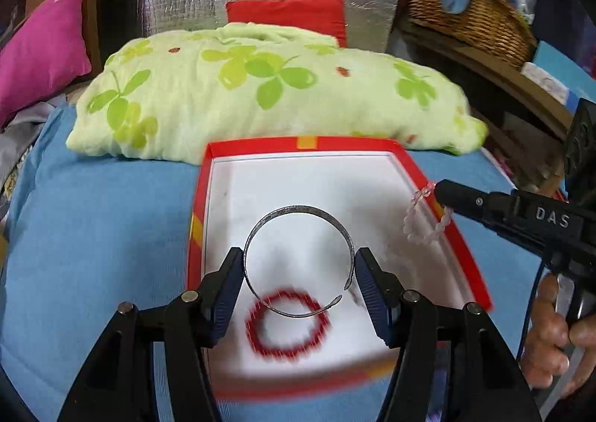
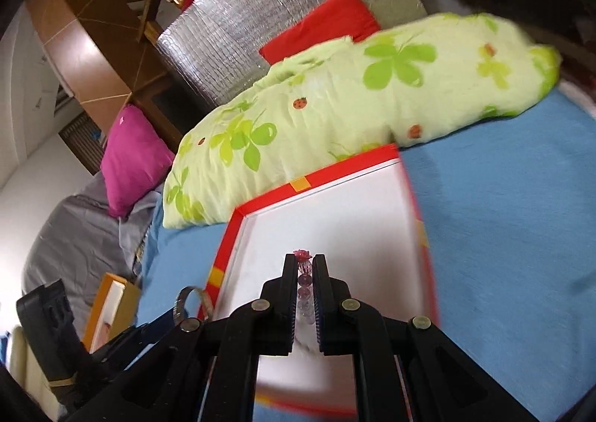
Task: Organize jewelry
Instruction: 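Carry the pink-clear bracelet into the tray with the right tool while the left carries the bangle there, then open both tools in the tray and withdraw them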
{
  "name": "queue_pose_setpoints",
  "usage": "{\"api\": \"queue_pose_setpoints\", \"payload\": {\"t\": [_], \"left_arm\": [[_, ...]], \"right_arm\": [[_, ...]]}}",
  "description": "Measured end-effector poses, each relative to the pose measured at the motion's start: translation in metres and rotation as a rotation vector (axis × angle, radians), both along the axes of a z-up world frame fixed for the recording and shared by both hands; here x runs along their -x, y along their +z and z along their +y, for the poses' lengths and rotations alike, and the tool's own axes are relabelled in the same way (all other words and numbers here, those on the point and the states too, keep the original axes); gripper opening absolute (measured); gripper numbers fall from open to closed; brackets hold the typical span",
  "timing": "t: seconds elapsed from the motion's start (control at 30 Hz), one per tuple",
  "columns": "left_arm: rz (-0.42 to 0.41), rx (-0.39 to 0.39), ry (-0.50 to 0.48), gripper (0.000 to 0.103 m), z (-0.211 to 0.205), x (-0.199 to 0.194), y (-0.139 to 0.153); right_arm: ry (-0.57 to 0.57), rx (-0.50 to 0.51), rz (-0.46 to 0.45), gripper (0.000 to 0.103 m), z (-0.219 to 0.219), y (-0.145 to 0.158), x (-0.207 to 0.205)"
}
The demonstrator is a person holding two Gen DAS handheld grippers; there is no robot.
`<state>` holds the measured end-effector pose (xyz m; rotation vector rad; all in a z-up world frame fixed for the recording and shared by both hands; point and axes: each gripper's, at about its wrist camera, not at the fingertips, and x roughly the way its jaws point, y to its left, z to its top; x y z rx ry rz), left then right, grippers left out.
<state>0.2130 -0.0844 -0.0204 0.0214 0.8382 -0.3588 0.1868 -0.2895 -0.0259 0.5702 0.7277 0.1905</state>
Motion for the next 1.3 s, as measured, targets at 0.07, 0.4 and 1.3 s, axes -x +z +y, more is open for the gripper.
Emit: {"api": "queue_pose_setpoints", "payload": {"t": [0.07,0.4,1.3], "left_arm": [[0.029,0.004,0.006,0.062,-0.001,-0.015,-0.009],[0.127,-0.031,0.034,0.063,-0.004,-0.048,-0.043],[-0.007,-0.117,0.180,0.069,0.063,0.088,0.007]], "right_arm": [[0.012,-0.034,0.024,0.009,0.004,-0.009,-0.021],[-0.002,-0.042,0.155,0.013,0.012,-0.050,-0.063],[0.047,0.030,0.102,0.036,0.014,0.009,0.063]]}}
